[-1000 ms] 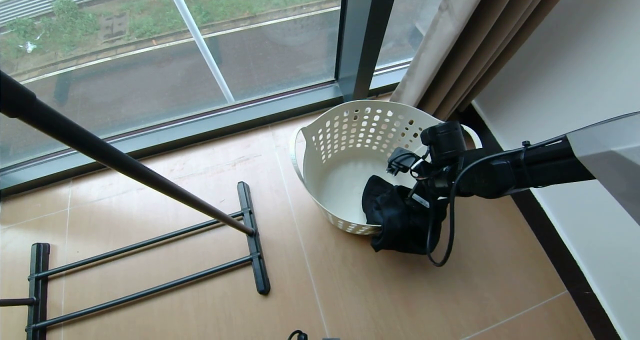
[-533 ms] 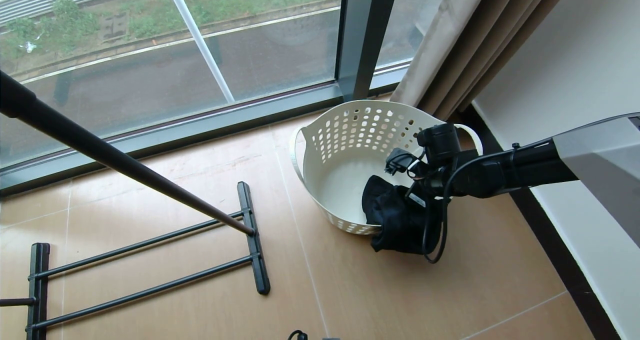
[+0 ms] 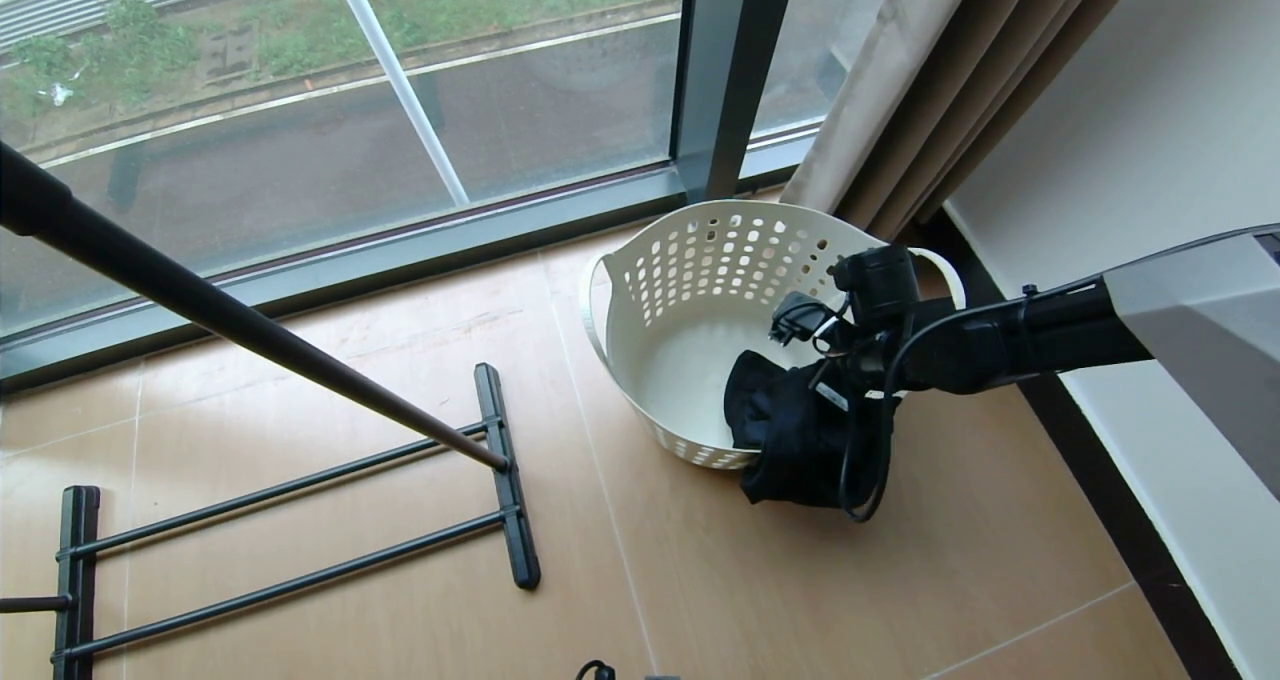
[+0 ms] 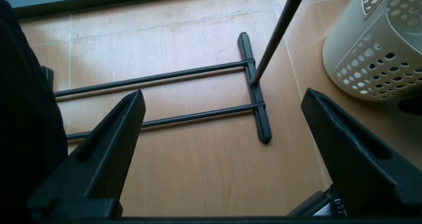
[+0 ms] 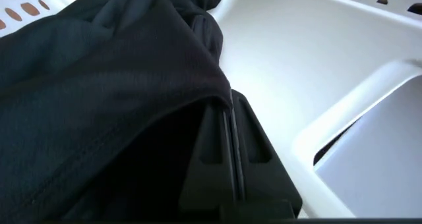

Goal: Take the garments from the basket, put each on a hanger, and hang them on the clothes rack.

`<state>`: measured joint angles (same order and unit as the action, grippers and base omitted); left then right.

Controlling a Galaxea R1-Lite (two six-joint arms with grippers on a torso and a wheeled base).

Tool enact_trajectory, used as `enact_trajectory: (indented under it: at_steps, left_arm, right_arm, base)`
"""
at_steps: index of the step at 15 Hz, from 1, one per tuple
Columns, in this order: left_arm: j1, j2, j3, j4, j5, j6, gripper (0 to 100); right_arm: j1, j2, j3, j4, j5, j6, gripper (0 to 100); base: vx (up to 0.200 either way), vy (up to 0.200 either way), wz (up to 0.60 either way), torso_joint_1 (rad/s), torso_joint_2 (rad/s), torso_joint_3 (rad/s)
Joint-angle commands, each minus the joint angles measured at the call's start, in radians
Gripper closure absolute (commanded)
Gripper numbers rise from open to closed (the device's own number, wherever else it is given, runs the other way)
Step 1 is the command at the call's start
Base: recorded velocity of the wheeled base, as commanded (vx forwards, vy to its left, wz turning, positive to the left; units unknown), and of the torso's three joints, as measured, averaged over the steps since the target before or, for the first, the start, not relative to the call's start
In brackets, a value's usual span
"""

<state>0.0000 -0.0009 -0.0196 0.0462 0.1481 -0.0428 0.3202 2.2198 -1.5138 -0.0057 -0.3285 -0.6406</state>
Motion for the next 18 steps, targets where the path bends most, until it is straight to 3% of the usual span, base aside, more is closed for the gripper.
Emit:
enact_trajectory:
  at_steps: [1, 2, 4, 5, 7, 11, 14, 18]
  left_arm:
    - [0.0, 0.001, 0.001, 0.0, 0.001, 0.0, 0]
    - [0.0, 0.001, 0.001, 0.0, 0.001, 0.0, 0]
    - [0.0, 0.001, 0.0, 0.0, 0.001, 0.0, 0]
    - [0.0, 0.001, 0.001, 0.0, 0.001, 0.0, 0]
    - [0.0, 0.001, 0.001, 0.0, 0.001, 0.0, 0]
    - [0.0, 0.001, 0.0, 0.0, 0.001, 0.0, 0]
    - [0.0, 0.001, -0.002, 0.001, -0.001, 0.0, 0]
    - [-0.002, 0.001, -0.002, 0.001, 0.001, -0.002, 0]
  right_arm:
    - [0.005, -0.138, 0.092, -0.003, 0.002, 0.001, 100]
    - [0.005, -0.138, 0.092, -0.003, 0.002, 0.001, 100]
    - [0.031, -0.379, 0.262, -0.003, 0.003, 0.029, 100]
    - [0.04, -0.41, 0.287, -0.003, 0.003, 0.036, 100]
    - [0.109, -0.623, 0.46, -0.005, 0.011, 0.073, 100]
    - [0.224, -0.894, 0.71, -0.005, 0.057, 0.236, 100]
    - [0.241, -1.005, 0.842, -0.077, 0.072, 0.262, 100]
    - [0.277, -1.023, 0.906, -0.169, 0.065, 0.259, 100]
  base:
    - [0.0, 0.0, 0.0, 0.0, 0.0, 0.0]
    - [0.0, 0.0, 0.0, 0.0, 0.0, 0.0]
    - [0.0, 0.0, 0.0, 0.0, 0.0, 0.0]
    - [0.0, 0.0, 0.0, 0.0, 0.0, 0.0]
    - [0.0, 0.0, 0.0, 0.0, 0.0, 0.0]
    - [0.0, 0.0, 0.0, 0.0, 0.0, 0.0]
    - [0.0, 0.0, 0.0, 0.003, 0.0, 0.07]
    - [0.0, 0.0, 0.0, -0.001, 0.0, 0.184]
